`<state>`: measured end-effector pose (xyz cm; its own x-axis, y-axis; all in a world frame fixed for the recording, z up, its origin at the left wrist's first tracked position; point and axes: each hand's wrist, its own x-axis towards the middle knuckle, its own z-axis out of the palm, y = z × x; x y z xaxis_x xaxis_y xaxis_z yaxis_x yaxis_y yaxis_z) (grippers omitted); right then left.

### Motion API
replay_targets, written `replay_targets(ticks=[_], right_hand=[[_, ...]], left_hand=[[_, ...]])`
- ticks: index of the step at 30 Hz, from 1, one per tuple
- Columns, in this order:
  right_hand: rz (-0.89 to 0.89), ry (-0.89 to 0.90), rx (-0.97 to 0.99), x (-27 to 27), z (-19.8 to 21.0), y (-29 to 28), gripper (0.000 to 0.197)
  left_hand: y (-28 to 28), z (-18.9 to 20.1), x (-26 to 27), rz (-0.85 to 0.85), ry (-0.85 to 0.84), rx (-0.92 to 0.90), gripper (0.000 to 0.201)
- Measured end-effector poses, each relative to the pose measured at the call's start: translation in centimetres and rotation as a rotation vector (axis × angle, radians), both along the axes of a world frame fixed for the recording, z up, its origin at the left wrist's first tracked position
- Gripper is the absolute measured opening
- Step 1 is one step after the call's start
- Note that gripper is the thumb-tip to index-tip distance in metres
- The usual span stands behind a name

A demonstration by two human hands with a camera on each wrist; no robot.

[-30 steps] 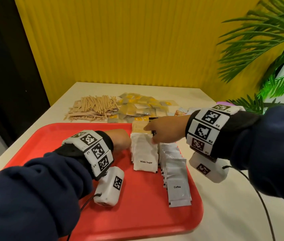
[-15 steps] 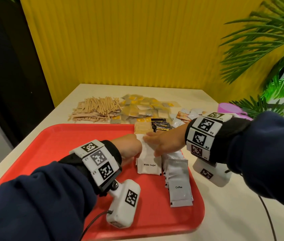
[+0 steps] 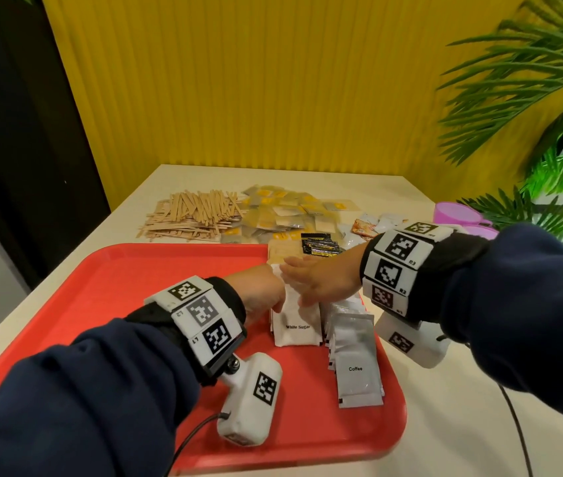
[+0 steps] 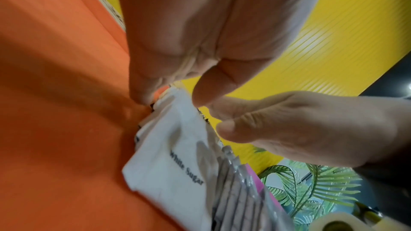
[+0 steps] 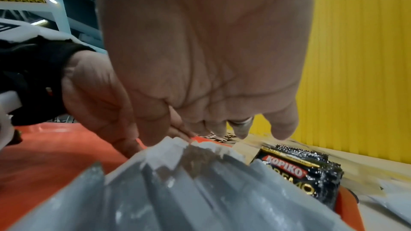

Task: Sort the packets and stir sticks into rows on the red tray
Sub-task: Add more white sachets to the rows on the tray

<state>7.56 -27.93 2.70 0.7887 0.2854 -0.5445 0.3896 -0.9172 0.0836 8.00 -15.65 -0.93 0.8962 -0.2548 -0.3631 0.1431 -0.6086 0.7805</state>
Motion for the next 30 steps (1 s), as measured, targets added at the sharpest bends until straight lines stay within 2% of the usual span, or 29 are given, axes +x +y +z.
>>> replay_targets(ticks=[3,7,13,15,17,19,20,22,23,26,30], right_hand=[[0.014,0.014,-0.059,-0.2,-0.4,0.4,0.074],[0.033,-0.016,-0.066,-0.2,0.0,0.6,0.070],[-0.021,-0.034,-0.101,-0.1,0.0,0.2,0.075],[-0.013,-0.020,-0.113,-0.3,-0.3,0.1,0.077],[-0.014,-0.024,-0.110,-0.4,-0.3,0.2,0.079],[-0.007,-0.035,-0.132,-0.6,-0.3,0.3,0.082],[-0.002,-0.041,-0.147,-0.7,-0.3,0.4,0.082],[0.011,-0.053,-0.167,-0.9,-0.4,0.5,0.083],[0.015,-0.056,-0.170,-1.0,-0.4,0.5,0.083],[0.019,-0.055,-0.161,-1.4,-0.5,0.6,0.084],[0.017,-0.028,-0.165,-1.6,-0.5,0.8,0.085]], left_hand=[[0.2,0.4,0.3,0.083,-0.029,-0.012,0.017],[-0.1,0.3,0.3,-0.022,0.032,-0.015,0.019],[0.0,0.1,0.3,-0.001,0.060,-0.016,0.032],[0.0,0.0,0.4,0.014,0.078,-0.038,0.030],[-0.2,0.2,0.1,0.030,0.102,-0.100,0.018],[-0.3,0.2,0.2,0.051,0.131,-0.167,0.042],[-0.4,0.3,0.1,0.041,0.137,-0.181,0.044],[-0.7,0.5,0.2,0.026,0.077,-0.091,0.021],[-0.7,0.6,0.2,0.023,0.046,-0.045,0.022],[-0.9,1.0,-0.1,0.033,0.001,-0.013,0.076],[-1.1,1.2,-0.2,0.021,0.004,-0.096,0.091]])
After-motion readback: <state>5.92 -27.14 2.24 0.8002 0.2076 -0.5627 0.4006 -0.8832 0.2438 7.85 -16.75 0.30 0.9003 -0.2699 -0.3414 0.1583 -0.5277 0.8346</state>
